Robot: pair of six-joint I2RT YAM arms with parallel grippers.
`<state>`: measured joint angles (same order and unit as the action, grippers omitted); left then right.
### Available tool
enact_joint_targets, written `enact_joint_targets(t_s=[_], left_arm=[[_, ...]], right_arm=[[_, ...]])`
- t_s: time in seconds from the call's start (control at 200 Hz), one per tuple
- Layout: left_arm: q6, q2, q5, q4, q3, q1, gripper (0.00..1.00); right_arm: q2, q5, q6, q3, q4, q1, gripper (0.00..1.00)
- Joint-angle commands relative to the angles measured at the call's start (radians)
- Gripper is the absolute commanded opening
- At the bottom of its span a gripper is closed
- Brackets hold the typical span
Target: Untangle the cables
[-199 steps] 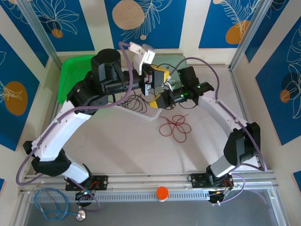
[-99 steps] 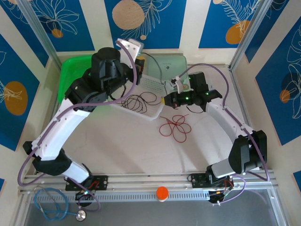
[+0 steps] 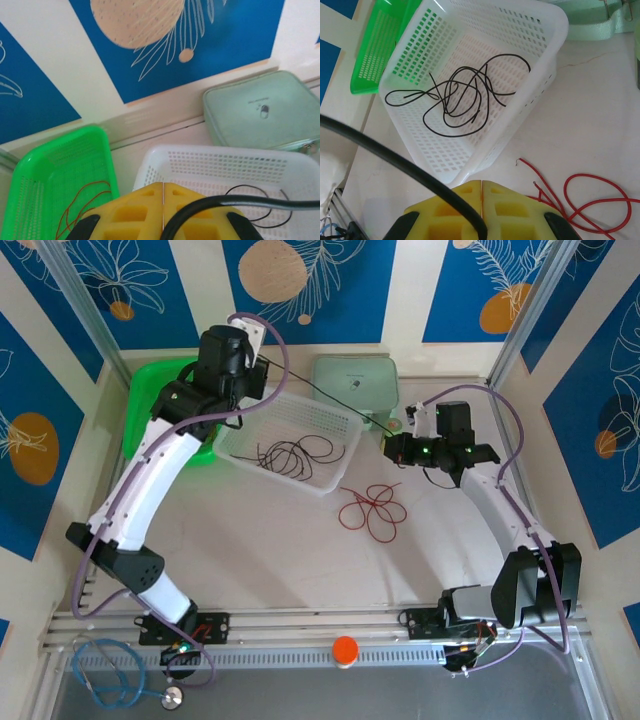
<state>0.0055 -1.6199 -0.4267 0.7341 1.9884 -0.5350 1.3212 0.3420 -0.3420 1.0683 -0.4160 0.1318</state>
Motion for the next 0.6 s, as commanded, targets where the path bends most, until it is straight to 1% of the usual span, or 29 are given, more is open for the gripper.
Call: enact_joint_targets(t_s=[0.0,0.145,0.32,0.455,0.595], left_arm=[[-0.034,-0.010,-0.014,-0.075,-0.026,0.040,0.00],[-0.068,-0.070,0.019,-0.081,-0.048,0.080,0.00],[-0.137,-0.179,0.100,-0.063,-0.064,0.123,0.00],[-0.196,-0.254,0.144,-0.061,-0.101,0.141,0.00],[-0.248,-0.299,0.148,-0.065,-0.157,0.154,0.00]], right_arm=[[0.017,-0.022,-0.018,0.009,-0.051,0.024,0.00],[0.103,-0.037,-0.014,0.091,-0.055,0.130,0.00],[0.301,-0.093,-0.051,0.250,-0.057,0.245,0.00],[0.466,-0.143,-0.104,0.388,-0.072,0.284,0.00],[0.604,-0.197,-0.145,0.507,-0.115,0.292,0.00]])
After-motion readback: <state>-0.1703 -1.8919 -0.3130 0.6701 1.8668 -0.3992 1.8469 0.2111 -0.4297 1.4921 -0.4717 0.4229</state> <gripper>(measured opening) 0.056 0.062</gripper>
